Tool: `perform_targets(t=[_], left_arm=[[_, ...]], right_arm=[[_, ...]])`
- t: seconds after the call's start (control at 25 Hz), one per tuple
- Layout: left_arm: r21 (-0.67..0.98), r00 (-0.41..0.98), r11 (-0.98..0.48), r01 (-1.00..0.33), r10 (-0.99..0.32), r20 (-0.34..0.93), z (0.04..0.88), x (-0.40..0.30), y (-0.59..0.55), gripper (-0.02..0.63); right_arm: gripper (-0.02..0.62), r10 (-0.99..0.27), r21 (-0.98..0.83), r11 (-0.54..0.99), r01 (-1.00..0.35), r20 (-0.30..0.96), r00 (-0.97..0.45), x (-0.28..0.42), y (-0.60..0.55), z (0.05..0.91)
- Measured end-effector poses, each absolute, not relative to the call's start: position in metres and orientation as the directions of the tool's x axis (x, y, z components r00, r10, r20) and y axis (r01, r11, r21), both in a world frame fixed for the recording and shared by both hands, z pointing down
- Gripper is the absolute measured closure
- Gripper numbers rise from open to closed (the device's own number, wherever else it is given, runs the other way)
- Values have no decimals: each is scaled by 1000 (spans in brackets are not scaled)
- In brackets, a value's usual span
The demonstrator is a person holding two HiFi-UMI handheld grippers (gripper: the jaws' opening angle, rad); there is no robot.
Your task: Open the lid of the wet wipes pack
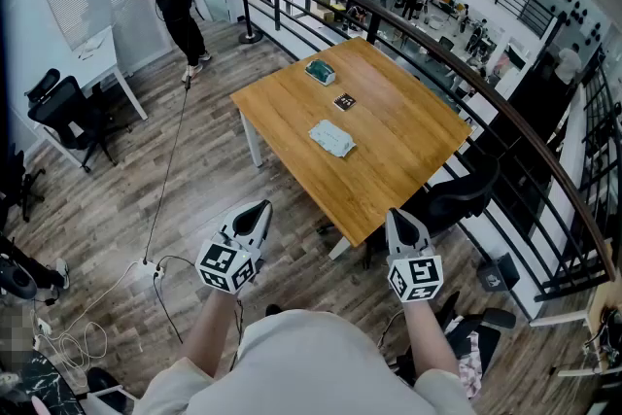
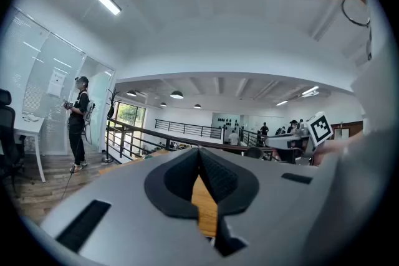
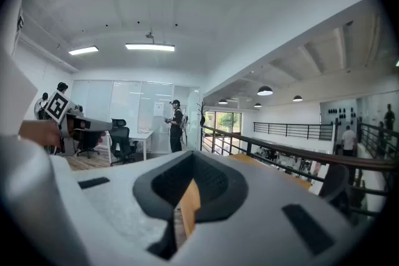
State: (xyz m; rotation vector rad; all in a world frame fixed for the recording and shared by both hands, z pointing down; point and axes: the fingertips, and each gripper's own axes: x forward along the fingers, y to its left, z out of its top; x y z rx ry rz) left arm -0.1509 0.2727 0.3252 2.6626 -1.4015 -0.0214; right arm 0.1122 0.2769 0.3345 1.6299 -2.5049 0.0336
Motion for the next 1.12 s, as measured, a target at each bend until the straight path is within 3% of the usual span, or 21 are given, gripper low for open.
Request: perform_targets(t=[1.12], left_arm=[[134,593,-581,-803,-803,67,330,-158,281,612]], right_arm=[[594,-915,50,384,-922,154,-373,98,289,344]])
